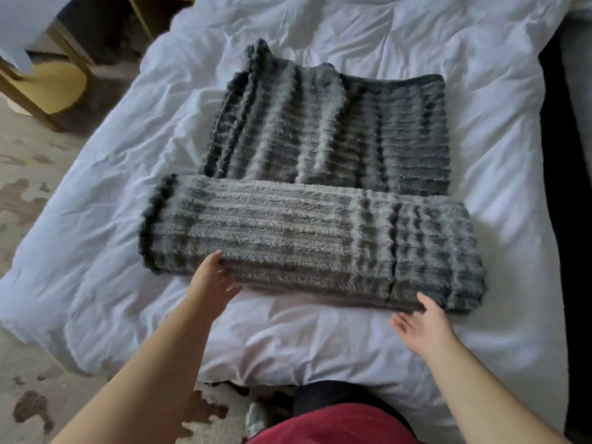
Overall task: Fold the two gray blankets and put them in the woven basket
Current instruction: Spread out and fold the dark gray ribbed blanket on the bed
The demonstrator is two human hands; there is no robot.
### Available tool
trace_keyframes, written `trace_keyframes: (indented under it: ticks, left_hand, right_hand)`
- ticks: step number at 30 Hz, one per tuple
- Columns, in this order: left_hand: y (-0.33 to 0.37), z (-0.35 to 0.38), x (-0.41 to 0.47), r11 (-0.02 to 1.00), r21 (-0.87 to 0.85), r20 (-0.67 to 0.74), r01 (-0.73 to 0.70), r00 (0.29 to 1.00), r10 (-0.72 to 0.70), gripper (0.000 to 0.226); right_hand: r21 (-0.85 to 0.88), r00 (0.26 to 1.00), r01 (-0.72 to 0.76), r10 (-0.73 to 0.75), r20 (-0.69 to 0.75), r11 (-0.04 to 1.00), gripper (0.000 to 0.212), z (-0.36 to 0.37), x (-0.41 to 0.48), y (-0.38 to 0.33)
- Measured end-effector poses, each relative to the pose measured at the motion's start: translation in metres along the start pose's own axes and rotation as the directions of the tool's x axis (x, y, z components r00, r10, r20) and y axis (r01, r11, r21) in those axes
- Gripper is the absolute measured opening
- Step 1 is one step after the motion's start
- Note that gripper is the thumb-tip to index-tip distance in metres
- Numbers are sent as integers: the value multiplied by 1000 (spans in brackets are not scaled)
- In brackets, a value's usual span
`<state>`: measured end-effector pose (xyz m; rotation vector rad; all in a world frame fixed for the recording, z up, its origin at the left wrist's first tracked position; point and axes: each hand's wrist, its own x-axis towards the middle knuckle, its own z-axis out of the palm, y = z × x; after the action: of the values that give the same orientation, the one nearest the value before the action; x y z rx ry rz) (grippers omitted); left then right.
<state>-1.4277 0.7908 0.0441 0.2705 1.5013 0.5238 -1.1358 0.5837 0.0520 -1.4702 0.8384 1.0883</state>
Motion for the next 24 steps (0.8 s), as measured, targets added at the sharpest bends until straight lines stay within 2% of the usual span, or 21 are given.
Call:
trace_keyframes:
  ticks: [2, 6, 9, 11, 14, 15, 17, 19, 21, 24]
  left_hand:
    - [-2, 6, 12, 999, -32, -50, 40, 998, -41, 54]
    - [-2, 21, 36, 990, -104, -154, 91, 982, -107, 74]
    - [0, 32, 53, 987, -67, -217, 143, 964, -155, 88]
    - [0, 38, 65, 980, -19, -238, 196, 952, -194, 78]
    - [0, 43, 76, 956, -16, -266, 292, 921, -286, 54]
    - [1, 43, 77, 958, -13, -272, 287, 921, -279, 45]
    - [2, 41, 80, 981, -53, -280, 185, 940, -193, 30]
    - [-4, 34, 77, 984, -175, -272, 46, 958, -93, 37]
    - [-24, 21, 69, 959, -284, -270, -16, 961, -64, 48]
    - [-48, 6, 62, 927, -372, -123, 50, 987, -103, 45]
  right_hand:
    - [26, 1000, -13, 14, -27, 1000, 72, -1, 14, -8]
    - [100, 995, -74, 80, -62, 992, 91, 1, 50, -28]
    - [62, 990, -126, 129, -54, 990, 80, 10, 72, -34]
    - [39, 990, -143, 143, -9, 989, 59, 19, 79, -32]
    - [15, 993, -62, 63, -98, 998, 40, 21, 87, -31]
    - [32, 990, -14, 19, -142, 999, 40, 17, 88, -32]
    - [95, 972, 76, -53, -230, 993, 39, 3, 82, -30]
    - [127, 958, 91, -52, -281, 988, 28, -20, 71, -15]
    - [124, 961, 50, -14, -275, 991, 16, -40, 62, 9]
    - [219, 991, -1, 30, -131, 976, 31, -42, 52, 28]
